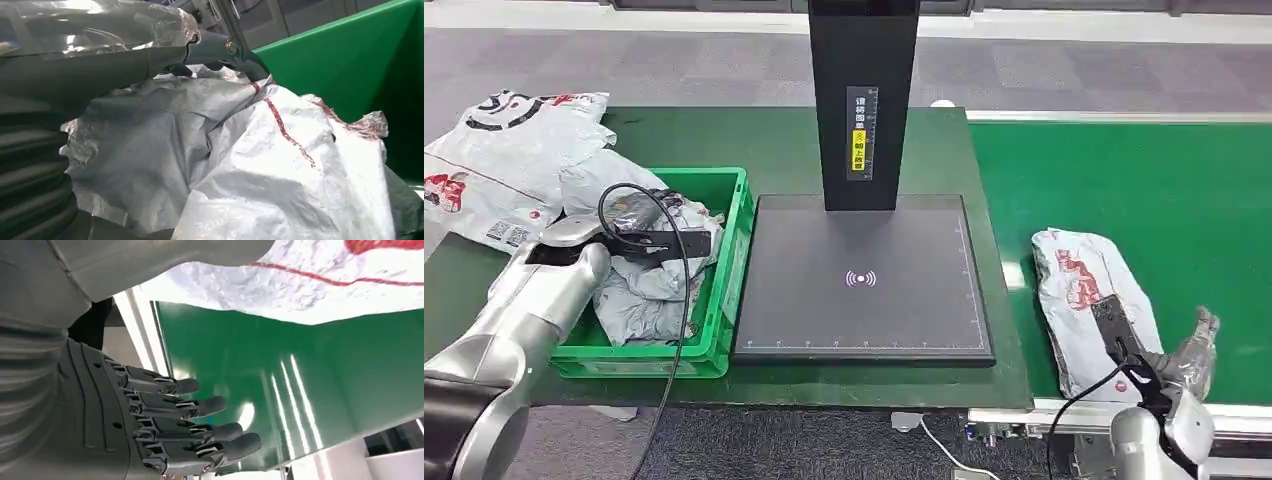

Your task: Moved the parcel from conveyor to table for the left to box.

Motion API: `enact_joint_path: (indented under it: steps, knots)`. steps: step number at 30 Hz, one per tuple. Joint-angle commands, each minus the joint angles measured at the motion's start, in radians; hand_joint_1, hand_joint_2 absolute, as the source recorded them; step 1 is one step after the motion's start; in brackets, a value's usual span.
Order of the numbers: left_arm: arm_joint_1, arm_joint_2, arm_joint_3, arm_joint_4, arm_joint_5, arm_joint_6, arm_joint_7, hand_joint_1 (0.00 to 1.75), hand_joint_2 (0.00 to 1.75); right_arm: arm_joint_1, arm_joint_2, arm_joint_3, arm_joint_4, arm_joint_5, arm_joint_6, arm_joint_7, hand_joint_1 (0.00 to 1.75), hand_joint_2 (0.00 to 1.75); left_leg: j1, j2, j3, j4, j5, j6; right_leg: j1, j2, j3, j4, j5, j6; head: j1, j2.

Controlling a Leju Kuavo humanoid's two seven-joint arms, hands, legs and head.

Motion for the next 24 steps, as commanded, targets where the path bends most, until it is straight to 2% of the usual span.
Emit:
enact_joint_path:
  steps: [1, 4, 7, 10, 12, 14, 16, 19, 24]
  knots:
    - [-0.004, 0.001, -0.047, -0.020, 0.070, -0.031, -0.048, 0.00, 1.75, -0.053, -0.028, -0.021, 0.120, 0.068, -0.015, 0.041, 0.00, 1.75, 0.002, -0.004, 0.001, -0.001, 0.000, 0.000, 0.002, 0.004, 0.003, -0.003, 0.001, -0.001, 0.000, 0.000]
    - [0.046, 0.004, -0.005, -0.105, 0.207, -0.065, -0.142, 0.00, 1.75, -0.075, -0.049, -0.017, 0.168, 0.109, -0.009, 0.063, 0.00, 1.75, 0.001, -0.001, 0.001, -0.001, 0.000, 0.000, 0.000, 0.003, 0.001, -0.001, 0.001, 0.000, 0.000, 0.000]
    - [0.115, 0.001, 0.020, -0.211, 0.329, -0.091, -0.180, 0.00, 1.75, -0.095, -0.064, -0.021, 0.200, 0.134, -0.003, 0.069, 0.00, 1.75, 0.001, -0.002, 0.002, -0.001, 0.000, 0.000, 0.000, 0.004, 0.002, -0.002, 0.001, 0.000, 0.000, 0.000]
    - [0.179, -0.048, 0.083, -0.307, 0.488, -0.079, -0.190, 0.00, 1.75, -0.104, -0.073, -0.024, 0.204, 0.156, 0.009, 0.071, 0.00, 1.75, 0.001, -0.002, 0.003, -0.002, 0.000, 0.000, 0.001, 0.005, 0.004, -0.004, 0.001, 0.000, 0.000, 0.000]
    - [0.250, -0.103, 0.150, -0.414, 0.650, -0.117, -0.235, 0.00, 1.75, -0.109, -0.081, -0.011, 0.209, 0.190, 0.015, 0.087, 0.00, 1.75, 0.001, -0.004, 0.002, -0.002, 0.000, 0.000, 0.000, 0.003, 0.003, -0.003, 0.001, 0.000, 0.000, 0.000]
    - [0.331, -0.163, 0.186, -0.564, 0.753, -0.081, -0.236, 0.00, 1.75, -0.118, -0.089, -0.005, 0.237, 0.230, 0.019, 0.115, 0.00, 1.75, 0.000, -0.004, 0.002, -0.002, 0.000, 0.000, 0.000, 0.003, 0.003, -0.004, 0.001, 0.000, 0.000, 0.000]
    - [0.455, -0.301, 0.293, -0.805, 0.990, 0.022, -0.326, 0.00, 1.75, -0.144, -0.097, 0.000, 0.306, 0.251, 0.021, 0.106, 0.00, 1.75, 0.000, -0.004, 0.003, -0.003, 0.000, 0.000, 0.000, 0.002, 0.004, -0.004, 0.001, 0.000, 0.000, 0.000]
    - [0.568, -0.317, 0.242, -0.998, 1.037, 0.122, -0.338, 0.00, 1.75, -0.170, -0.102, 0.010, 0.383, 0.252, -0.019, 0.095, 0.00, 1.75, 0.000, -0.002, 0.001, -0.001, -0.001, 0.001, -0.001, 0.002, 0.002, -0.003, 0.001, 0.001, 0.000, 0.000]
    - [0.557, -0.293, 0.229, -0.983, 1.059, 0.136, -0.330, 0.00, 1.75, -0.172, -0.104, 0.013, 0.391, 0.249, -0.026, 0.095, 0.00, 1.75, -0.001, 0.001, 0.001, 0.000, -0.003, 0.000, -0.001, 0.006, 0.001, -0.002, 0.000, 0.000, 0.000, 0.000]
